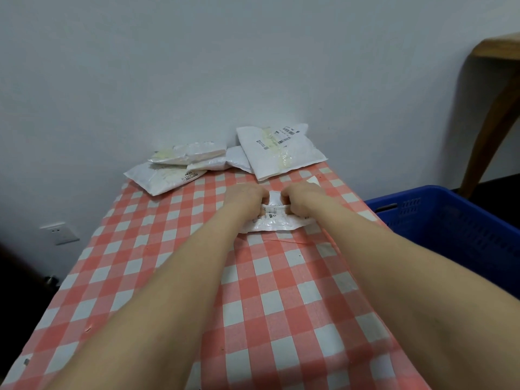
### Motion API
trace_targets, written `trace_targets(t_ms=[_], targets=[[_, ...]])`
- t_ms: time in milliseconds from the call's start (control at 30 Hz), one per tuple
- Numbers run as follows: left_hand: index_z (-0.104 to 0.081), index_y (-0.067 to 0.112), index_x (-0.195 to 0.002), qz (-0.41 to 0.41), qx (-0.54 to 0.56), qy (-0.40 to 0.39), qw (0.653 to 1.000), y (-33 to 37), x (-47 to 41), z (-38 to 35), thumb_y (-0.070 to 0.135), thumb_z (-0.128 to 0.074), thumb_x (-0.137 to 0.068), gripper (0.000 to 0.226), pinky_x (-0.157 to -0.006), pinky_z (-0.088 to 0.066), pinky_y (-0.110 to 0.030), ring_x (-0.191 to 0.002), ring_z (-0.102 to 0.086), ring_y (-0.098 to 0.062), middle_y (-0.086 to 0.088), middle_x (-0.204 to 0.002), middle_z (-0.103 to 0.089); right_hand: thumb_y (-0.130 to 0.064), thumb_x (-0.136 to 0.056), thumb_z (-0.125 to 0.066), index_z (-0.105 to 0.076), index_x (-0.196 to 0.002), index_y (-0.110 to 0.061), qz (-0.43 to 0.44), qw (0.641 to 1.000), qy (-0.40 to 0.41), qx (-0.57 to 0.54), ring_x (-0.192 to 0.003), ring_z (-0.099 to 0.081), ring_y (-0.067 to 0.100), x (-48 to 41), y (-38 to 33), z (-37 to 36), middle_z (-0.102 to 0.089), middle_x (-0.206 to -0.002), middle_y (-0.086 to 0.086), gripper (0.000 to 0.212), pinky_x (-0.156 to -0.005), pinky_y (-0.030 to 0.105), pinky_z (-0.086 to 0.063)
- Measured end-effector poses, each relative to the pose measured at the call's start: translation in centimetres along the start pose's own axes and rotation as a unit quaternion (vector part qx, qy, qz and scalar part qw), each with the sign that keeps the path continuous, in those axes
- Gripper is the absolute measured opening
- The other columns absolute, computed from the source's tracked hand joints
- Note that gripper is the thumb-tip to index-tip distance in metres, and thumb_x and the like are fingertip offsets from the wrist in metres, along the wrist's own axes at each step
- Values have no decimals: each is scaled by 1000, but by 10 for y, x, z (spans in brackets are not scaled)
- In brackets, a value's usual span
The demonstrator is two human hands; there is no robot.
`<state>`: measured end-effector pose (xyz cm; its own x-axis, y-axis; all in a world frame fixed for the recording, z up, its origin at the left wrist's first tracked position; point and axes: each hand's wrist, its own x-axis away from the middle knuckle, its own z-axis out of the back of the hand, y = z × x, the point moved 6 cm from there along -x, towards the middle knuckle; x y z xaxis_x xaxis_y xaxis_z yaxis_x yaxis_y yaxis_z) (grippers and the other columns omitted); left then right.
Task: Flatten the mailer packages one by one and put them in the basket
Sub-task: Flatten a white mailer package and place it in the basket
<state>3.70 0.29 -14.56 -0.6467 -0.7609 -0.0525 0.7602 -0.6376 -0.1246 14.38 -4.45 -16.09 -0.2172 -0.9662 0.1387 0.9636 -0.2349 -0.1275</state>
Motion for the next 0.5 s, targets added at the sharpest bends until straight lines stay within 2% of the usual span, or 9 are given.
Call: trace_targets(t_ms=[67, 167, 233, 300, 400, 500], targets=[[-60, 27, -117, -3, -11, -1, 1000, 2, 2, 1, 21, -59, -92, 26, -76, -38, -29, -112, -55, -22, 2, -121, -61, -9, -90, -56, -60, -112, -21, -4, 1000, -7, -12, -103, -58, 25, 2, 0, 0, -60, -119, 3, 25, -78, 30, -48], [-60, 25, -109, 7, 22, -35, 999, -4, 2, 4, 28, -64, -89, 20, -76, -42, -29, -107, -55, -19, 4, -115, -62, -16, -92, -58, -59, -112, -17, -2, 998, -19, -57, -95, -59, 23, 6, 0, 1, -60, -117, 4, 20, -77, 31, -49], [-61, 24, -106, 15, 44, -36, 998, -8, 1, 14, 36, -61, -90, 20, -74, -40, -29, -106, -55, -18, 4, -111, -62, -27, -93, -59, -59, -111, -17, -2, 993, 6, -114, -99, -60, 23, 8, 5, 9, -60, -117, 3, 21, -80, 33, -50], [-63, 24, -106, 29, 71, 11, 997, -14, 0, 29, 32, -57, -93, 16, -73, -38, -28, -106, -56, -18, 3, -112, -62, -34, -94, -56, -58, -116, -20, -17, 986, 70, -153, -102, -58, 23, 11, 13, 24, -55, -122, 3, 26, -76, 31, -43], [-63, 24, -110, 38, 91, 43, 994, -20, -3, 38, 20, -54, -94, 18, -80, -41, -29, -110, -54, -19, 0, -118, -59, -36, -96, -52, -53, -128, -25, -37, 985, 104, -133, -107, -56, 26, 11, 22, 37, -45, -129, 5, 33, -79, 31, -39], [-59, 23, -121, 22, 104, -18, 994, -14, -11, 24, 25, -59, -92, 29, -88, -41, -29, -116, -52, -20, -2, -126, -55, -32, -94, -58, -52, -132, -26, -7, 993, 62, -96, -114, -54, 26, 5, 13, 34, -47, -133, 5, 39, -86, 33, -43]])
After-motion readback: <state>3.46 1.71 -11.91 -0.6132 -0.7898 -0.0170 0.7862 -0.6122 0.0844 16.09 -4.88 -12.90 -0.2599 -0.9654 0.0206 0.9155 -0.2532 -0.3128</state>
